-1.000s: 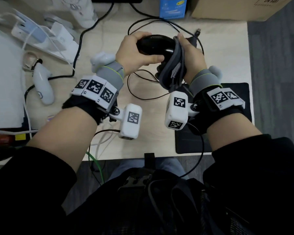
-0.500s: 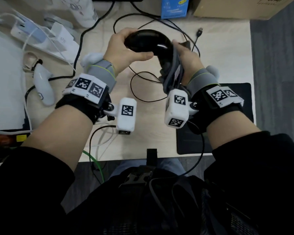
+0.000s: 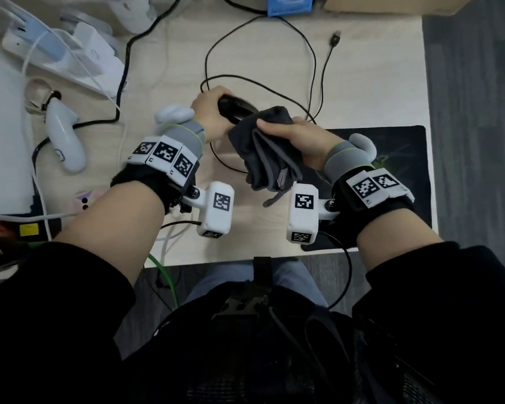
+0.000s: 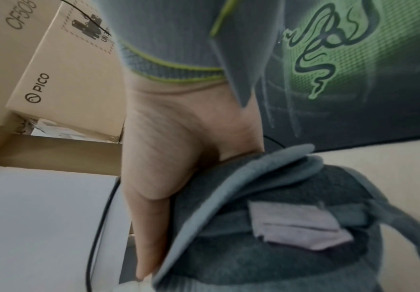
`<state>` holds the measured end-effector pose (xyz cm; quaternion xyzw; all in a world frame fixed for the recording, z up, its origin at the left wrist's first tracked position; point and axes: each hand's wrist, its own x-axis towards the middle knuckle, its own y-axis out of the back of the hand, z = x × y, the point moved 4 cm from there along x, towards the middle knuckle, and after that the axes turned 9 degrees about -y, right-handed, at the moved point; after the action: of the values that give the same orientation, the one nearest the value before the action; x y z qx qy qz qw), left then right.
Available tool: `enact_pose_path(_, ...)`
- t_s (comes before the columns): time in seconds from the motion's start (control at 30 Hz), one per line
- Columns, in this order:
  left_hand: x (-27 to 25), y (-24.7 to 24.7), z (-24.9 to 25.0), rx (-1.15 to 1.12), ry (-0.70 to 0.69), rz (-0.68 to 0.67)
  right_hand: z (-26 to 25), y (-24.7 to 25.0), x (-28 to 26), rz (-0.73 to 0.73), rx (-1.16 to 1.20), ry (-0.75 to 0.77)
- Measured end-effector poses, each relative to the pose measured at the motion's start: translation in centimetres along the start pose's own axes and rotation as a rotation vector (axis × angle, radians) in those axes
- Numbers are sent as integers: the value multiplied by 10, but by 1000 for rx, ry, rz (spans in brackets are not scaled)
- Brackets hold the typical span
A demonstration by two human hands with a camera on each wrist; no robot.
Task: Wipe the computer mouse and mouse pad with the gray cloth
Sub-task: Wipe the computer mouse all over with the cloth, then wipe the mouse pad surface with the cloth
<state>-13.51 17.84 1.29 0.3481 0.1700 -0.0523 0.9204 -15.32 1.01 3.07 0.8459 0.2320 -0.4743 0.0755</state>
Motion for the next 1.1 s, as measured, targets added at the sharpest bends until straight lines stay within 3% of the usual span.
enact_pose_path(0.13,-22,-26,-16,-114,61,-140,26,-8,-2,-33,-112,-70)
enact_pose_path(0.27,-37,-37,-28,-218,102,-161,44,-8,-5,9,-125,-105)
enact_pose_path(0.63,-72,-42,-21,-93,140,-318,72,-13,-23,146,-10,-66)
enact_pose_path(0.77,-85,-44,-4,-67,141,-446,74,-8,-36,194,57,9)
enact_pose_path(0.9,-94,-51,22,-183,34,-569,75,1,-51,174,190,80)
enact_pose_path(1.1,-97,-80,66,-434,-10,-584,89,37,-67,160,355,174)
